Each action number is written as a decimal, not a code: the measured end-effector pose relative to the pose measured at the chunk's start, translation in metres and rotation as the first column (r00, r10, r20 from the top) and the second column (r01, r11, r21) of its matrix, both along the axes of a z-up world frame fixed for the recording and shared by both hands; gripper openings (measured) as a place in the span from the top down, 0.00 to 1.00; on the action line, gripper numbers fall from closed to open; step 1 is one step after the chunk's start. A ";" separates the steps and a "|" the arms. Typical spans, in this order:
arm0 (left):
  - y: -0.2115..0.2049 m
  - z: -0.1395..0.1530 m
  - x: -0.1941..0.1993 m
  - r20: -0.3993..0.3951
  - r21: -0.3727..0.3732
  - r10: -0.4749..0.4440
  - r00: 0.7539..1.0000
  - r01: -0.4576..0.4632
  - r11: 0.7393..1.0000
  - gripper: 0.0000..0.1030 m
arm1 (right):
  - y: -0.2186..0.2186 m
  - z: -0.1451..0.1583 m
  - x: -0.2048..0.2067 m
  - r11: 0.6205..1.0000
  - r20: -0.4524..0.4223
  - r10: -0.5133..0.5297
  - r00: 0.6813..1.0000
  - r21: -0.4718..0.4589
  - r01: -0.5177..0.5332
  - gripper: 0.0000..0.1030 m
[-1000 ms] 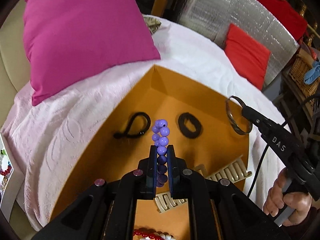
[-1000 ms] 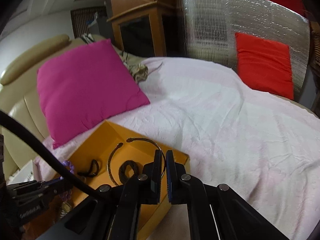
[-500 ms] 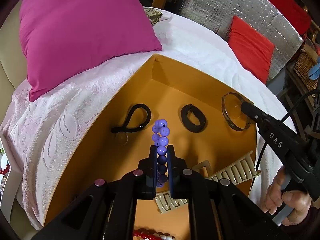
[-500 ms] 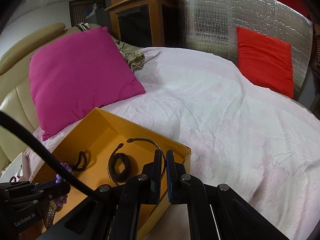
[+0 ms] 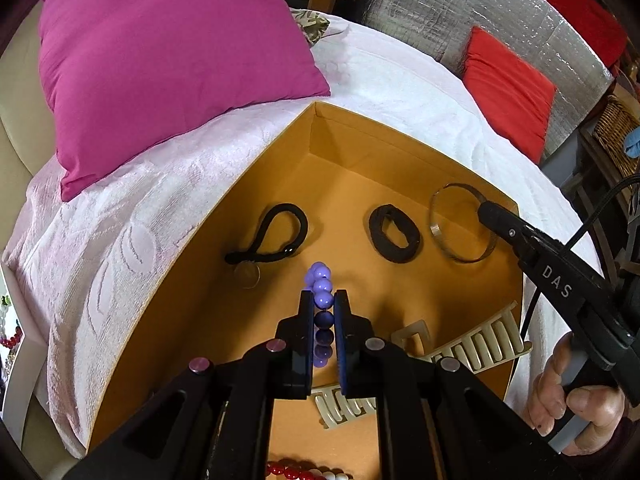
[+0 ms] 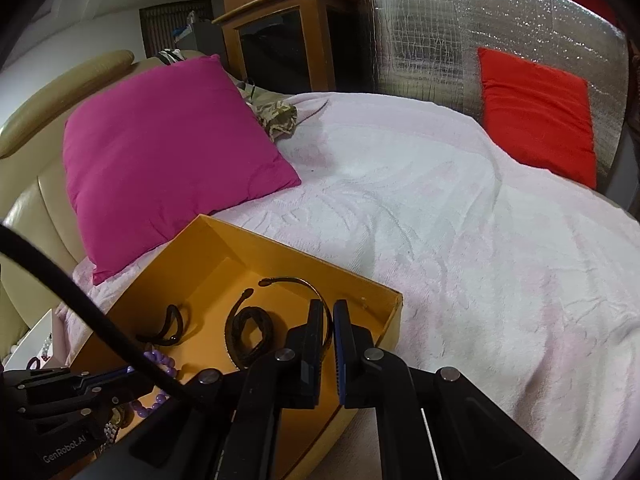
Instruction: Organize jewelry
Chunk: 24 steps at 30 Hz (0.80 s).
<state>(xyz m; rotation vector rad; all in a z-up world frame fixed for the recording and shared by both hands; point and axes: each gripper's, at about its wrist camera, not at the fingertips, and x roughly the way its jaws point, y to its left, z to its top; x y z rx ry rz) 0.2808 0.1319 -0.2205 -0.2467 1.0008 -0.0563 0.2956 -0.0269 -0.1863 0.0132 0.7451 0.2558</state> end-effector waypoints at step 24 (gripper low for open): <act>-0.002 0.040 -0.023 0.201 0.215 0.111 0.973 -0.154 0.964 0.36 | -0.050 0.021 -0.054 0.992 0.024 -0.017 1.000 0.124 0.014 0.67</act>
